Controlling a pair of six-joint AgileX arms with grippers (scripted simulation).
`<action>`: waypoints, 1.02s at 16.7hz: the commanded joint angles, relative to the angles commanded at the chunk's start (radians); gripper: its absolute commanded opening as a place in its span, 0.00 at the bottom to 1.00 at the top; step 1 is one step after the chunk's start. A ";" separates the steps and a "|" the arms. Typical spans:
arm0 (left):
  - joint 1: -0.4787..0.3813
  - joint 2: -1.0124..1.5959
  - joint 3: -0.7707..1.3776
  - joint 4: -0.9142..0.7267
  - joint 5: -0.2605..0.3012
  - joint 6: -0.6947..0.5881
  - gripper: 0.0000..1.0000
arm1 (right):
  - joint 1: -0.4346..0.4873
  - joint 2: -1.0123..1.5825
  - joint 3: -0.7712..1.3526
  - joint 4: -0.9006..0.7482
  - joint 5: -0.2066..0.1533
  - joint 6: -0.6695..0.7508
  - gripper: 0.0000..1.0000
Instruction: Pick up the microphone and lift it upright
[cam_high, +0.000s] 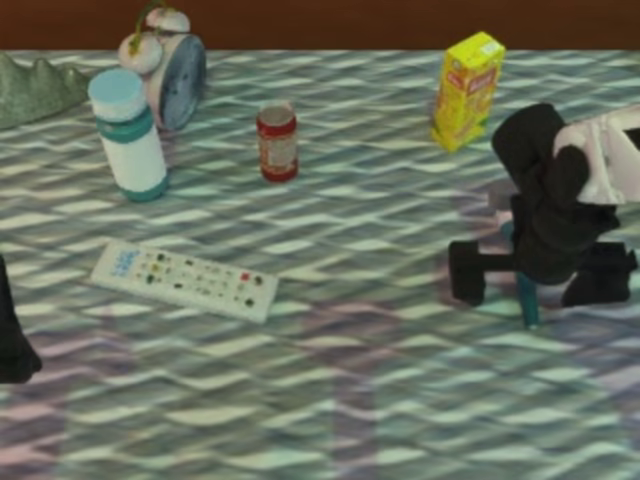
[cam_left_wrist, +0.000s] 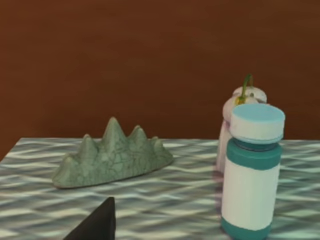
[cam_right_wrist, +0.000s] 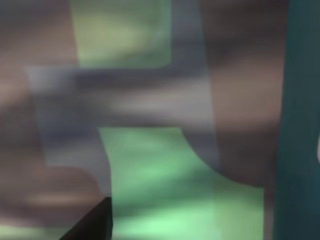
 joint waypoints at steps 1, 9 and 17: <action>0.000 0.000 0.000 0.000 0.000 0.000 1.00 | 0.000 0.000 0.000 0.000 0.000 0.000 0.62; 0.000 0.000 0.000 0.000 0.000 0.000 1.00 | 0.000 0.000 0.000 0.000 0.000 0.000 0.02; 0.000 0.000 0.000 0.000 0.000 0.000 1.00 | 0.000 0.000 0.000 0.000 0.000 0.000 0.00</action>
